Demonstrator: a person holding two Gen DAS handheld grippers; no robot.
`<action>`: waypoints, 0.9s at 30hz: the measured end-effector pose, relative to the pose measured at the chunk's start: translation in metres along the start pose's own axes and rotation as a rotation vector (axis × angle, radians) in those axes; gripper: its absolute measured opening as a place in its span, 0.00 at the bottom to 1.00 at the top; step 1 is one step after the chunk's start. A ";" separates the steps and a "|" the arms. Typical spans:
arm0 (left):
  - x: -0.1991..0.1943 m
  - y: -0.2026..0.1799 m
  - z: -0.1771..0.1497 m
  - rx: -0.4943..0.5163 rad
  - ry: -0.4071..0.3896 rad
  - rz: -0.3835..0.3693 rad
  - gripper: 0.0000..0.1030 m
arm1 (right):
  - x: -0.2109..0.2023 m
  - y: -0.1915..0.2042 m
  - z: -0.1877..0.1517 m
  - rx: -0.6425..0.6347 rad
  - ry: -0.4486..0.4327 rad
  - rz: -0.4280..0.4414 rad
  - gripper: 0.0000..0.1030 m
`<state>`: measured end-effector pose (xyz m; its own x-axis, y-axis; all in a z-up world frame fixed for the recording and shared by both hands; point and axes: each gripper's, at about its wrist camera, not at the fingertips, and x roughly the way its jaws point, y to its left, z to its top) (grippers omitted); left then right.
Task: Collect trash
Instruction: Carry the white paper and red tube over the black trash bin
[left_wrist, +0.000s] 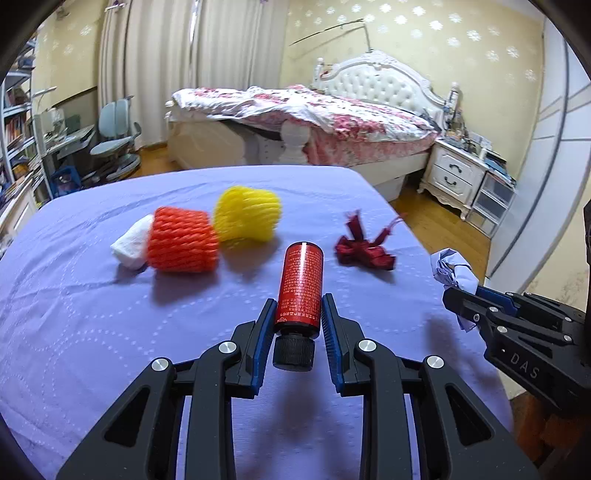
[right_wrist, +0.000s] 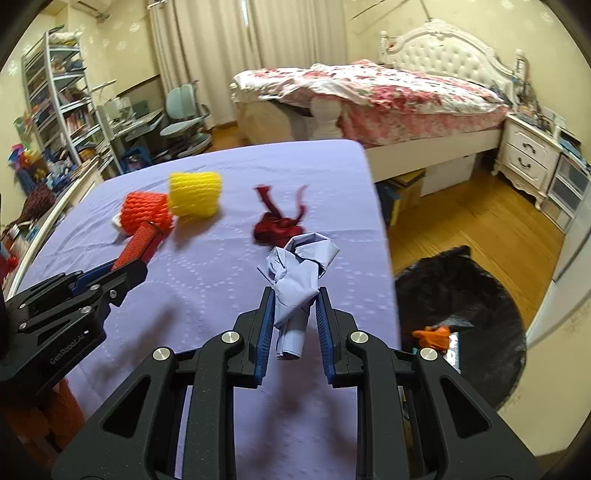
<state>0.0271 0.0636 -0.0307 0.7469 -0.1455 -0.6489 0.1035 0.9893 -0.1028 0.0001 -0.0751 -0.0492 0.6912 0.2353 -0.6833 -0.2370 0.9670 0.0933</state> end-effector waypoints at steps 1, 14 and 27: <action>0.001 -0.007 0.001 0.010 -0.002 -0.011 0.27 | -0.004 -0.008 -0.001 0.013 -0.007 -0.016 0.21; 0.025 -0.098 0.016 0.126 -0.007 -0.151 0.27 | -0.029 -0.095 -0.012 0.127 -0.058 -0.172 0.21; 0.061 -0.162 0.016 0.220 0.034 -0.184 0.27 | -0.022 -0.156 -0.020 0.217 -0.052 -0.210 0.21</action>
<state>0.0666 -0.1055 -0.0414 0.6804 -0.3193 -0.6596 0.3781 0.9240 -0.0572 0.0081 -0.2330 -0.0626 0.7450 0.0274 -0.6665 0.0619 0.9920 0.1100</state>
